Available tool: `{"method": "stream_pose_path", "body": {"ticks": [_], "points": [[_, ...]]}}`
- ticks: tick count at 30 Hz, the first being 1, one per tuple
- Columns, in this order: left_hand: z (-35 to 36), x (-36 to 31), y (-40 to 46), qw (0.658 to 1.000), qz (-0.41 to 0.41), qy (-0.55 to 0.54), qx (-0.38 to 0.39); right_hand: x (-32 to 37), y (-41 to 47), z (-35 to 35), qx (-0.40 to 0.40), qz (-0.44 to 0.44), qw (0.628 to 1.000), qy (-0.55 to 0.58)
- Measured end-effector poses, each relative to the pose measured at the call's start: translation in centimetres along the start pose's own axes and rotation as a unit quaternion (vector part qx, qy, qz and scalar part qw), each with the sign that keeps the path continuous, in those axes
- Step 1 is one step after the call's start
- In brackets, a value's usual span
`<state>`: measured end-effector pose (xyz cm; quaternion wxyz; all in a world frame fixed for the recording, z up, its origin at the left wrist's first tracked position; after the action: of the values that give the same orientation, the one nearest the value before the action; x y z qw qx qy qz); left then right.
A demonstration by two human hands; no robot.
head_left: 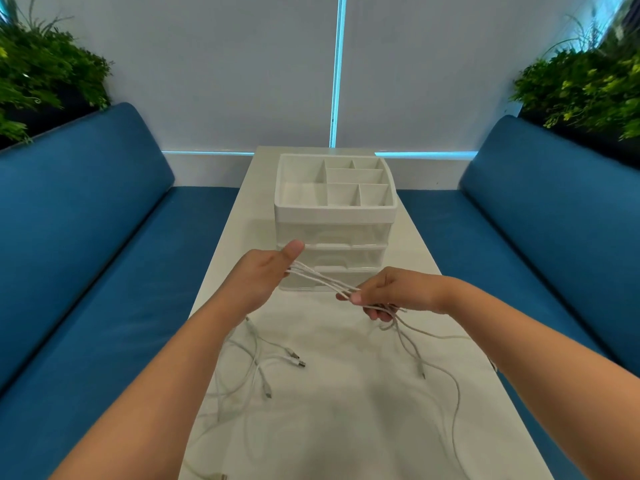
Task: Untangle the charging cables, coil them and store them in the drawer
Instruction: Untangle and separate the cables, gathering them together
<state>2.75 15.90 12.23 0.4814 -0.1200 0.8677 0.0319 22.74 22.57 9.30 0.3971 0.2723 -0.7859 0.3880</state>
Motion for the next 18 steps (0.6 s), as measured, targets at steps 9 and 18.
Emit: {"method": "stream_pose_path", "body": {"ticks": [9,18], "points": [[-1.8,-2.1,0.3,0.997,0.006,0.018,-0.074,-1.5,0.2,2.1,-0.042,-0.032,0.999,0.007],[-1.9,-0.4,-1.3,0.984,-0.005,0.119,-0.13,-1.6,-0.8,1.2,-0.189,-0.057,0.929,-0.314]]}}
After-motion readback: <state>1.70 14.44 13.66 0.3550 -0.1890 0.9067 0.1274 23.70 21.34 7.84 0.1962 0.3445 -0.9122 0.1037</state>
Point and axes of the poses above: each hand's wrist, its own y-axis towards the middle knuckle, its own z-axis out of the palm, x = y × z, the point moved 6 cm from there along y, towards the middle knuckle, and after that the axes turned 6 degrees about y, right-handed, at the moved point
